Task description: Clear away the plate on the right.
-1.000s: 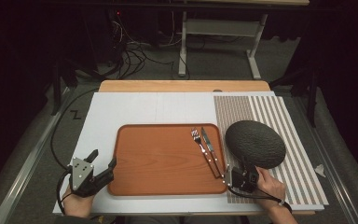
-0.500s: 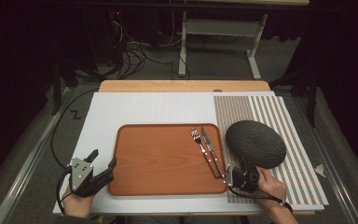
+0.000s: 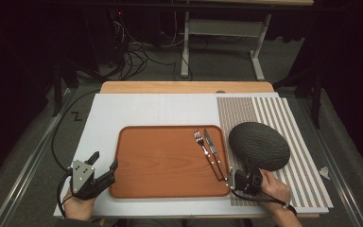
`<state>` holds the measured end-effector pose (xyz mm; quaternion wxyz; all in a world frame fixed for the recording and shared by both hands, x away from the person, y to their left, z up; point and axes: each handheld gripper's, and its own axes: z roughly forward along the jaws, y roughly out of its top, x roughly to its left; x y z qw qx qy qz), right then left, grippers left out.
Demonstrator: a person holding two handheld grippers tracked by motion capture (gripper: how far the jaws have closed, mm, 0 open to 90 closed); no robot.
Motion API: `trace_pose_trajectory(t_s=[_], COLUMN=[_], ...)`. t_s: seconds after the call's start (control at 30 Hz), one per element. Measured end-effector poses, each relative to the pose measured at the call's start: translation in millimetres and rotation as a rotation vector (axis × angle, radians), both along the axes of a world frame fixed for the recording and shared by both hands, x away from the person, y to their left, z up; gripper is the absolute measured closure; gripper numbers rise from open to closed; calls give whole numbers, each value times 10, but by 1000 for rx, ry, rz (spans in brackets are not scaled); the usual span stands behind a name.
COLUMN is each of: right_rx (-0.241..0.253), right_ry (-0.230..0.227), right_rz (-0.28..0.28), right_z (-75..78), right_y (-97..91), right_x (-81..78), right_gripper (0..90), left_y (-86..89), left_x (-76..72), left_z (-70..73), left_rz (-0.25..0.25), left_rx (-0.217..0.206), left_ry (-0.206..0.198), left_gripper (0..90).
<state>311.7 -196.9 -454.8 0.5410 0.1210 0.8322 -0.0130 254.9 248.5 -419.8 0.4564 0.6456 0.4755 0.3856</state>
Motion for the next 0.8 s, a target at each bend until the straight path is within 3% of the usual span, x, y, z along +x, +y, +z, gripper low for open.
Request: trace_pose_trajectory(t_s=[0.47, 0.8], right_rx=[-12, -20], right_ry=[7, 6], right_rz=[-5, 20], right_z=[29, 48], right_y=[-5, -27], right_x=[-7, -3], right_gripper=[876, 877], left_y=[0, -1], left_x=[1, 2], left_z=[0, 0], left_rz=[1, 1], left_rx=[1, 2], left_ry=[0, 0], left_gripper=[331, 332])
